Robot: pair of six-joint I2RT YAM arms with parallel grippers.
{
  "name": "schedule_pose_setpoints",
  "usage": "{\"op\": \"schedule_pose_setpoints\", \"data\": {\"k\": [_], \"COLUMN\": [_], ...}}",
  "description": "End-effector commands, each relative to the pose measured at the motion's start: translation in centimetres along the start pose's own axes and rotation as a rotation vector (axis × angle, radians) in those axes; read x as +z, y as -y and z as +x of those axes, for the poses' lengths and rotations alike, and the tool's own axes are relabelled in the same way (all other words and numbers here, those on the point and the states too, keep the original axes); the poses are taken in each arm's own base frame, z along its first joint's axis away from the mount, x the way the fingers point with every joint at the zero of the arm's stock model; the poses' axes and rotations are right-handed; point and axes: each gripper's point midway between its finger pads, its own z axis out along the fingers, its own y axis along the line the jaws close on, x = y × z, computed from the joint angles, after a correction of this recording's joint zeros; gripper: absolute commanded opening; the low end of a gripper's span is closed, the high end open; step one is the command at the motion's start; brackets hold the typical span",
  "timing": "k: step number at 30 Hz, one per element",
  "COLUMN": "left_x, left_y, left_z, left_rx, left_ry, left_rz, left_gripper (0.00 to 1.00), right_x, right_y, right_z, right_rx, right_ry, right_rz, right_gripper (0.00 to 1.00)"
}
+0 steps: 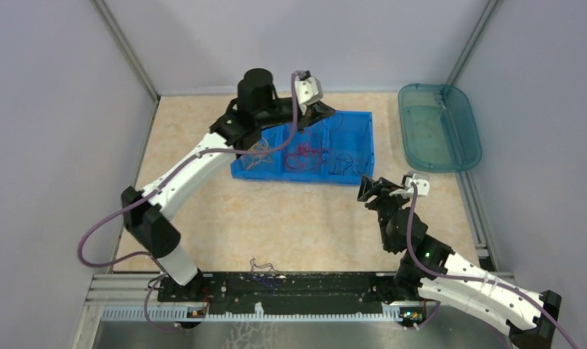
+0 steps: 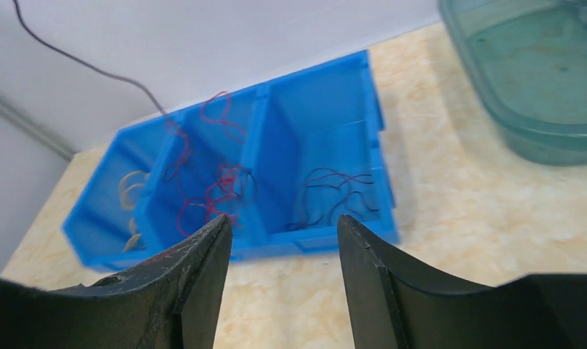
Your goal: Untangle the cables
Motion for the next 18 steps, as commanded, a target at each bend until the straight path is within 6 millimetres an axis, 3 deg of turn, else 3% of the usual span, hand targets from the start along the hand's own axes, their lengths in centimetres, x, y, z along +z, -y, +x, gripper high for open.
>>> {"op": "schedule_pose_setpoints", "data": {"k": [1, 9, 14, 16, 17, 18], "left_x": [3.7, 10.3, 12.9, 13.5, 13.7, 13.9], "left_y": [-3.1, -7.6, -9.2, -9.8, -9.9, -9.9], "left_z": [-2.3, 1.7, 3.2, 4.9, 5.9, 7.0], "left_rx": [0.029, 0.077, 0.12, 0.128, 0.126, 0.116], "left_ry": [0.1, 0.092, 0.102, 0.082, 0.064, 0.043], "left_rz": [-0.033, -0.079, -0.101, -0.124, -0.129, -0.131], "left_gripper": [0.01, 0.01, 0.0, 0.01, 0.03, 0.13], "right_x": [-0.5, -0.9, -0.9, -0.9, -0.9, -0.9], "right_y": [2.8, 3.4, 3.5, 3.5, 3.4, 3.4], "right_z": [-2.7, -2.5, -2.5, -2.5, -2.5, -2.5], "right_rx": [-0.021, -0.047, -0.056, -0.055, -0.055, -0.055], "right_ry": [0.066, 0.061, 0.062, 0.064, 0.064, 0.064], "right_rz": [0.155, 0.157, 0.155, 0.15, 0.147, 0.144], "right_gripper": [0.56, 0.56, 0.56, 0.56, 0.56, 0.56]}}
